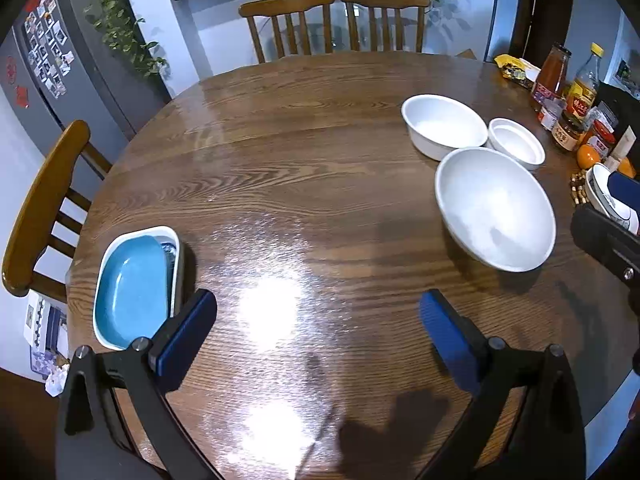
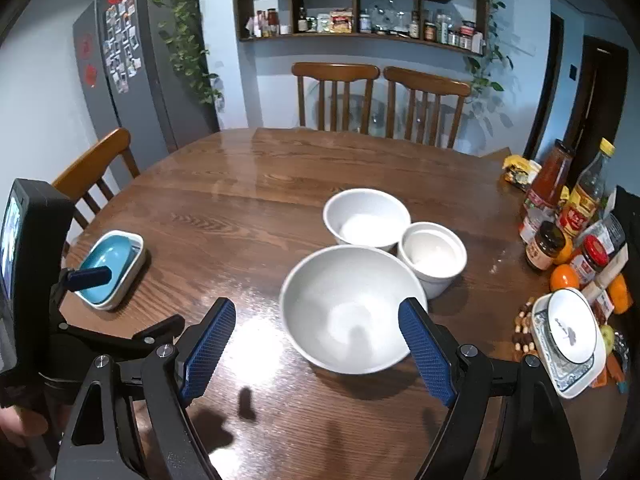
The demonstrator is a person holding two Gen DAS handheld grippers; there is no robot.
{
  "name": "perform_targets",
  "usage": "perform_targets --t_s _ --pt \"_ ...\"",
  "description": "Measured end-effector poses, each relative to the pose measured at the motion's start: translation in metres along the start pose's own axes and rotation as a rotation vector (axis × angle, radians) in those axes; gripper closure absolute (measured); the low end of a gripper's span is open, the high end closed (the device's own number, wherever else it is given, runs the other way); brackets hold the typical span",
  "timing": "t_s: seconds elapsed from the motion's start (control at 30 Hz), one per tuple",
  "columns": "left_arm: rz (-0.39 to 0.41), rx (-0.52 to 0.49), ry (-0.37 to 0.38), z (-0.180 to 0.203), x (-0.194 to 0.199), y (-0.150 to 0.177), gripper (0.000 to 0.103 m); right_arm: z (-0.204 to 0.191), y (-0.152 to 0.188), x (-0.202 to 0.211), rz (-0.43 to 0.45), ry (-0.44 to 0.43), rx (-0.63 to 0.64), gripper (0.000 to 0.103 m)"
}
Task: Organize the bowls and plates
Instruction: 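Move the left tool toward the rim of the large white bowl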
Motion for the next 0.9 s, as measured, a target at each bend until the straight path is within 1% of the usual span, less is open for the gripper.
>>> perform_targets --t_s 0.4,0.6,0.77,0.9 --pt "0.013 -0.012 0.048 0.035 -0.006 -0.014 0.002 0.038 0.01 0.002 -0.024 0.046 -0.038 0.019" --pt "0.024 -0.009 0.066 0.053 -0.015 -0.024 0.002 0.069 0.017 -0.002 -0.052 0.063 -0.115 0.019" --pt "-0.003 0.005 0.072 0.064 -0.033 -0.028 0.002 0.094 0.027 -0.013 -0.089 0.061 -0.197 0.019" --pt "-0.038 0.003 0.071 0.072 -0.048 -0.026 0.002 0.101 0.036 -0.025 -0.124 0.042 -0.238 0.019"
Point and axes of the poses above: each gripper's, at about its wrist camera, not at the fingertips, and x roughly against the way its jaws point, z to its right, y to its underside, the point moved 3 cm from there along -x, roughly the way its jaws point, and after that the axes turned 12 degrees about z, right-handed, at the moved point
